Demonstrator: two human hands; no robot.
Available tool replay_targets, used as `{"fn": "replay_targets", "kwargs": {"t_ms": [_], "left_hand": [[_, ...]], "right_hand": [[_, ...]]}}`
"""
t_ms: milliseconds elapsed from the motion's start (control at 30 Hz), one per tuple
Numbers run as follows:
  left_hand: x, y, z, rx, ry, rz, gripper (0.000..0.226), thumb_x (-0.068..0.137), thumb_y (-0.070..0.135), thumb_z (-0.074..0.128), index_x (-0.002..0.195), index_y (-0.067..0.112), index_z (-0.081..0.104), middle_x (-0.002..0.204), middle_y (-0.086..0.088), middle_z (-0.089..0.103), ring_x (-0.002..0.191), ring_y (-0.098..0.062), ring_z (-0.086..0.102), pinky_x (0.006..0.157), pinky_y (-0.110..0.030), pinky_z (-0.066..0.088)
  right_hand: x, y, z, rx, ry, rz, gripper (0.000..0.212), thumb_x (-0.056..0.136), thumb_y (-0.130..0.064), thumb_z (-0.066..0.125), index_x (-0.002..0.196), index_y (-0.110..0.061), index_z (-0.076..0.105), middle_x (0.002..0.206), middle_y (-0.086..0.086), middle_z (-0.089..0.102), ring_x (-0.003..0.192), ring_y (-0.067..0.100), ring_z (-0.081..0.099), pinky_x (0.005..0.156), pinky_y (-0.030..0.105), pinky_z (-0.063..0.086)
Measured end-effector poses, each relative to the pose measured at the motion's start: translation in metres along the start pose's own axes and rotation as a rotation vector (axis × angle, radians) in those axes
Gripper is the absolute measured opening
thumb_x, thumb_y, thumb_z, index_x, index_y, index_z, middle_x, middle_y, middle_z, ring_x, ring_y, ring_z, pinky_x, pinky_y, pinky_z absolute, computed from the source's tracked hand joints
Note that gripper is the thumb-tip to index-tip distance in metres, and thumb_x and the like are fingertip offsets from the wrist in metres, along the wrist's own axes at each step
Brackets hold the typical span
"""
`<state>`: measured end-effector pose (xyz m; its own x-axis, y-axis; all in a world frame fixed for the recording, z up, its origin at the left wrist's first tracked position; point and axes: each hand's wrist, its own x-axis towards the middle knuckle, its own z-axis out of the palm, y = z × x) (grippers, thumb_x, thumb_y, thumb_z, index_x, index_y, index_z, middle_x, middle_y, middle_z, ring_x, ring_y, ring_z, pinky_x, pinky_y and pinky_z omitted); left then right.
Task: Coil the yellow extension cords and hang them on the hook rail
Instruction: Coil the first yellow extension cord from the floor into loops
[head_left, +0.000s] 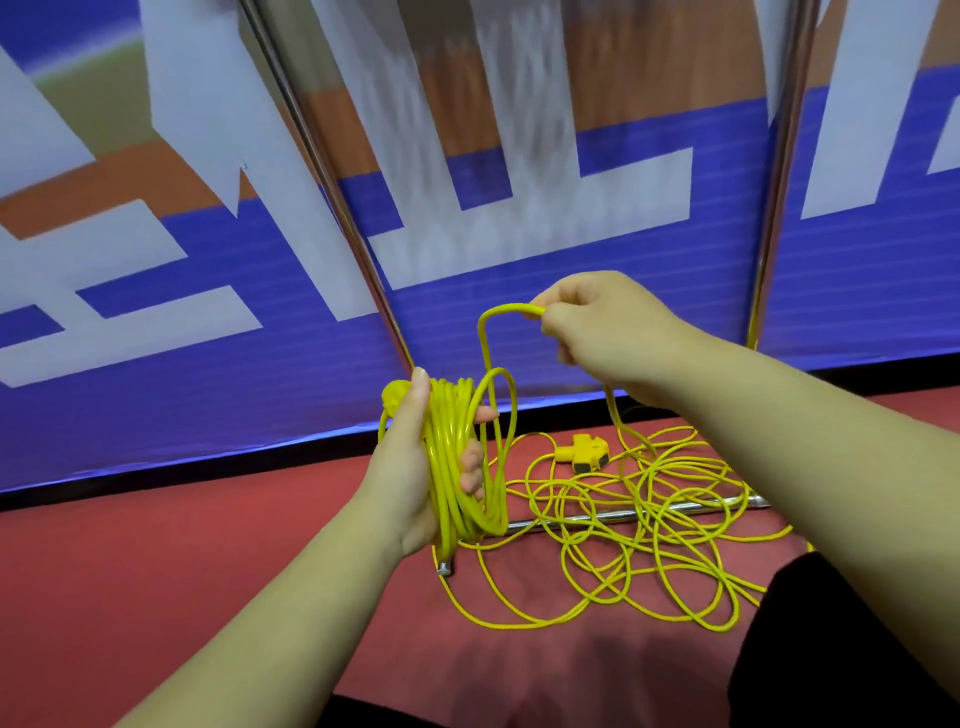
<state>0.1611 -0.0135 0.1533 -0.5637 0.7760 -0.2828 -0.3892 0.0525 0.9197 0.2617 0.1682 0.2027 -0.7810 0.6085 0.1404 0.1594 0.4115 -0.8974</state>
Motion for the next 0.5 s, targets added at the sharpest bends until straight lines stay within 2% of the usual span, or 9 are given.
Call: {"fn": "replay_targets", "kwargs": {"t_ms": [100,200,267,367,500], "left_hand": [[0.003,0.0,0.0,-0.026,0.011,0.012,0.085,0.084,0.079,0.034,0.104,0.004,0.068,0.055,-0.008,0.043,0.042,-0.019,0.039,0.052,-0.03,0.039],[0.006,-0.001,0.0,-0.04,0.005,0.01,0.088,0.081,0.083,0.035,0.102,0.004,0.068,0.057,-0.008,0.044,0.044,-0.021,0.04,0.054,-0.031,0.038],[0.006,-0.001,0.001,-0.056,0.019,0.013,0.089,0.081,0.083,0.034,0.101,0.003,0.067,0.057,-0.009,0.044,0.044,-0.021,0.04,0.054,-0.031,0.038],[0.006,0.0,0.002,-0.106,0.055,0.01,0.088,0.081,0.084,0.035,0.099,0.004,0.068,0.058,-0.009,0.044,0.045,-0.021,0.041,0.054,-0.03,0.038],[0.008,0.001,-0.002,-0.133,0.095,0.044,0.078,0.084,0.082,0.04,0.09,0.008,0.065,0.064,-0.009,0.045,0.047,-0.021,0.043,0.053,-0.029,0.041]], "right_hand": [[-0.011,-0.005,0.002,-0.032,-0.107,-0.125,0.019,0.098,-0.017,0.056,0.108,-0.021,0.072,0.061,-0.005,0.056,0.047,0.007,0.048,0.047,0.021,0.039],[-0.016,-0.006,0.006,-0.115,-0.169,-0.192,0.025,0.099,-0.024,0.057,0.12,-0.029,0.069,0.057,-0.013,0.056,0.045,-0.002,0.049,0.048,0.01,0.035],[-0.019,-0.01,0.009,-0.157,-0.178,-0.204,0.025,0.099,-0.021,0.054,0.119,-0.028,0.067,0.064,-0.011,0.058,0.049,-0.005,0.051,0.052,0.014,0.036],[-0.027,-0.017,0.012,-0.091,-0.212,-0.191,0.018,0.094,-0.01,0.047,0.107,-0.018,0.058,0.075,-0.003,0.066,0.051,-0.002,0.053,0.055,0.022,0.039],[-0.042,-0.018,0.02,-0.034,-0.347,-0.26,0.014,0.097,-0.007,0.054,0.103,-0.013,0.065,0.073,-0.005,0.072,0.057,-0.006,0.061,0.056,0.007,0.04]]}}
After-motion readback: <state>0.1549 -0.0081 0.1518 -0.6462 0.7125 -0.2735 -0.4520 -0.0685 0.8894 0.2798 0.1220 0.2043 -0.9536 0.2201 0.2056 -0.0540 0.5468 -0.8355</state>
